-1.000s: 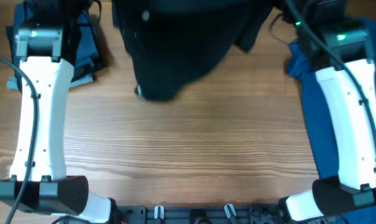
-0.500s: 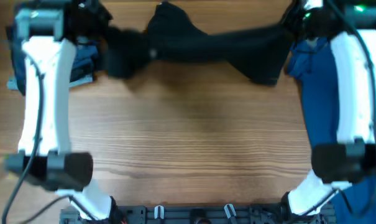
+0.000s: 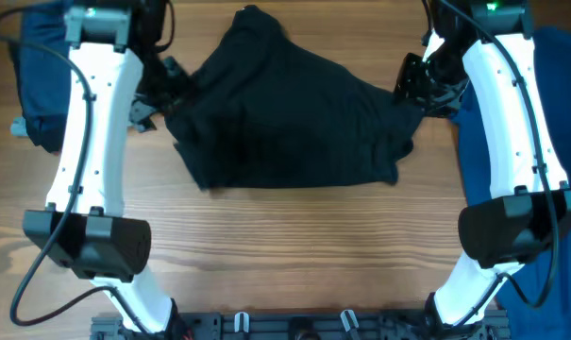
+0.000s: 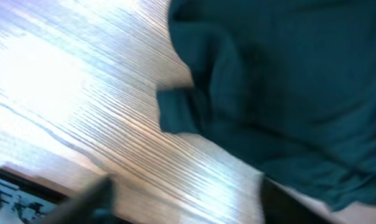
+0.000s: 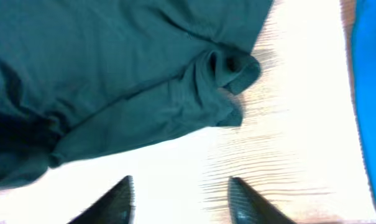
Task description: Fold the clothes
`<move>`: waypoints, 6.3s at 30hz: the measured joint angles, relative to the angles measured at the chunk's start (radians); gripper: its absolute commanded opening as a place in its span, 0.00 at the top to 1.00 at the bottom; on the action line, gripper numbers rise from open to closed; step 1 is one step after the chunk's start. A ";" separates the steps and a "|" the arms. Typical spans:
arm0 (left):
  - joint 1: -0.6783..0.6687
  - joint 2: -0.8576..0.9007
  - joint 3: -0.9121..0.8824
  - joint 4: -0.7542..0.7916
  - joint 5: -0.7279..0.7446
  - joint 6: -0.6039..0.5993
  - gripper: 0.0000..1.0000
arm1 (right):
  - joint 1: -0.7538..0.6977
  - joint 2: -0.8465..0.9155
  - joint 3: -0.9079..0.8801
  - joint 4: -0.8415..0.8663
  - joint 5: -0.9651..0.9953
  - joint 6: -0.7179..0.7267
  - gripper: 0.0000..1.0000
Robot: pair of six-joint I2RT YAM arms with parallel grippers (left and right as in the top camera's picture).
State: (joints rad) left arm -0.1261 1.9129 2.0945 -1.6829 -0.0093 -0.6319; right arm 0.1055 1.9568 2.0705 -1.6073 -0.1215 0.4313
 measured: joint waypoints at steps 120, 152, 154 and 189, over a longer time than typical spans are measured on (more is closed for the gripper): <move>-0.012 -0.562 -1.104 0.758 0.064 -0.064 0.13 | -0.066 -0.387 -0.798 0.488 0.016 0.101 0.00; 0.100 -0.152 -1.106 1.004 0.188 0.151 0.72 | -0.066 -0.386 -0.798 0.488 0.009 0.056 0.00; 0.100 -0.151 -1.106 1.004 0.188 0.151 0.78 | -0.066 -0.387 -0.798 0.486 0.009 0.056 0.01; 0.207 -0.305 -1.058 0.330 -0.153 -0.177 0.76 | -0.066 -0.386 -0.798 0.592 -0.012 0.053 0.00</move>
State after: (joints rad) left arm 0.0807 1.6077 1.0367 -1.3525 -0.1623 -0.8089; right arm 0.0391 1.5703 1.2724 -1.0153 -0.1337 0.4843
